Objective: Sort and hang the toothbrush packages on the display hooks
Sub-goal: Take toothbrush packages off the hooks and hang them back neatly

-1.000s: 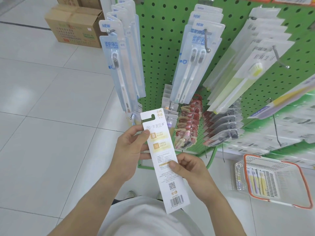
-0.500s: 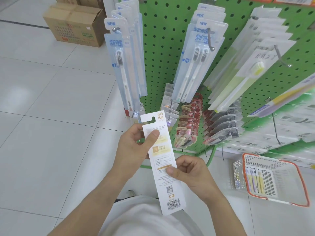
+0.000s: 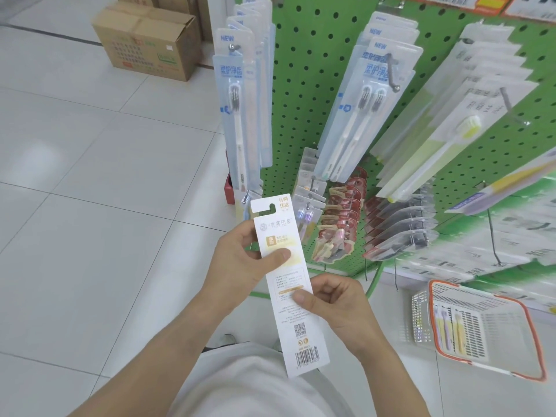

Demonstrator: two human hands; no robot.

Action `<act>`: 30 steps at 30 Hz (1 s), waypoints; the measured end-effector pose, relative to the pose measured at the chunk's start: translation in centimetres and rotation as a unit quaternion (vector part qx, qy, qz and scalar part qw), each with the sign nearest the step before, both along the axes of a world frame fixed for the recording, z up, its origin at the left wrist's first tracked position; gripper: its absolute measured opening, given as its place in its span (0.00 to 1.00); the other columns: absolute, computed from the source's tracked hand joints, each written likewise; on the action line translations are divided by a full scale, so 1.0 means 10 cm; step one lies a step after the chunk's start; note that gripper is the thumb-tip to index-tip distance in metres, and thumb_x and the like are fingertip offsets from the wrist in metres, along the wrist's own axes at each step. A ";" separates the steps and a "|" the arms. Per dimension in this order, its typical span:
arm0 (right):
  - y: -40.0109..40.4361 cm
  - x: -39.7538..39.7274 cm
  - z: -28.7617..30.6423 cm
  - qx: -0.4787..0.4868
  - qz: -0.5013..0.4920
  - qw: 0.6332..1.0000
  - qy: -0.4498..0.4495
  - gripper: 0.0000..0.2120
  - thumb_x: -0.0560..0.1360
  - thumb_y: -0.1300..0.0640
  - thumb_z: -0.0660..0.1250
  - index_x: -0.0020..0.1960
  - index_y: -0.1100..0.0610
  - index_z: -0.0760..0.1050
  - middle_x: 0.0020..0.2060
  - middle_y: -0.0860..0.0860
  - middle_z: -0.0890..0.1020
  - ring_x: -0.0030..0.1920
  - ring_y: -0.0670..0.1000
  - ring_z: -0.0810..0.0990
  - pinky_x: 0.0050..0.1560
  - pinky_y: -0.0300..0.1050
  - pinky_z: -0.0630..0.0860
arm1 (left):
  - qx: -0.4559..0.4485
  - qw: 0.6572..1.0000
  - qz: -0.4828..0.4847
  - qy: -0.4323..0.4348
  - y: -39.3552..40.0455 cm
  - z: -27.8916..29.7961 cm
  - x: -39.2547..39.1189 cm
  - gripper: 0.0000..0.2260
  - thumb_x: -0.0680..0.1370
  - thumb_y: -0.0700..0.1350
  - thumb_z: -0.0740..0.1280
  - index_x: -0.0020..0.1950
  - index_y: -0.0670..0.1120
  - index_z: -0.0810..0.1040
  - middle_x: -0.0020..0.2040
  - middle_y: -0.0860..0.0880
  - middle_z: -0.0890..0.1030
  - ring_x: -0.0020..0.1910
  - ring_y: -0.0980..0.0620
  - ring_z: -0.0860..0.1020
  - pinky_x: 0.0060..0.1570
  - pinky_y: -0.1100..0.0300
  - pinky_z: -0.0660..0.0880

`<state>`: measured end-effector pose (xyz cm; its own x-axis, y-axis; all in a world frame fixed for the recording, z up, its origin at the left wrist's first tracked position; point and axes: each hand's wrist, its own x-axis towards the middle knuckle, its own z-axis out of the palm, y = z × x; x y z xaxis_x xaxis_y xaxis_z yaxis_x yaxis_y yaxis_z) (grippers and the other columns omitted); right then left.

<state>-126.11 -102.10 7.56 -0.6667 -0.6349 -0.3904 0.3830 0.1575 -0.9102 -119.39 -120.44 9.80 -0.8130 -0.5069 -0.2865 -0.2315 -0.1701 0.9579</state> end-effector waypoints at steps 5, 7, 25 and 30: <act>0.00 -0.04 0.05 0.010 0.040 0.999 0.001 0.13 0.67 0.66 0.77 0.51 0.66 0.82 0.46 0.61 0.87 0.42 0.55 0.87 0.36 0.40 0.79 | 0.022 0.998 0.048 0.015 -0.03 -0.04 0.03 0.13 0.76 0.38 0.74 0.59 0.45 0.81 0.53 0.51 0.87 0.48 0.47 0.86 0.45 0.56 0.83; -0.01 -0.06 0.07 0.014 0.042 0.999 0.006 0.13 0.66 0.65 0.77 0.50 0.64 0.82 0.46 0.60 0.87 0.41 0.55 0.87 0.35 0.41 0.79 | 0.039 0.997 0.059 0.007 -0.02 -0.06 0.03 0.12 0.77 0.39 0.73 0.59 0.45 0.81 0.53 0.49 0.87 0.49 0.46 0.86 0.44 0.56 0.83; 0.16 -0.19 0.11 0.030 0.115 0.993 0.011 0.21 0.70 0.69 0.76 0.62 0.60 0.80 0.51 0.61 0.86 0.48 0.62 0.86 0.55 0.67 0.78 | 0.142 0.987 -0.023 -0.070 0.20 -0.12 0.16 0.11 0.77 0.37 0.73 0.58 0.42 0.82 0.49 0.47 0.87 0.47 0.48 0.87 0.41 0.57 0.83; 0.16 -0.16 0.11 0.024 0.101 0.994 -0.017 0.18 0.74 0.67 0.73 0.63 0.59 0.79 0.52 0.61 0.86 0.49 0.61 0.87 0.50 0.56 0.83 | 0.102 0.993 -0.013 -0.048 0.20 -0.11 0.18 0.11 0.76 0.37 0.73 0.58 0.42 0.83 0.48 0.46 0.88 0.47 0.47 0.87 0.42 0.57 0.83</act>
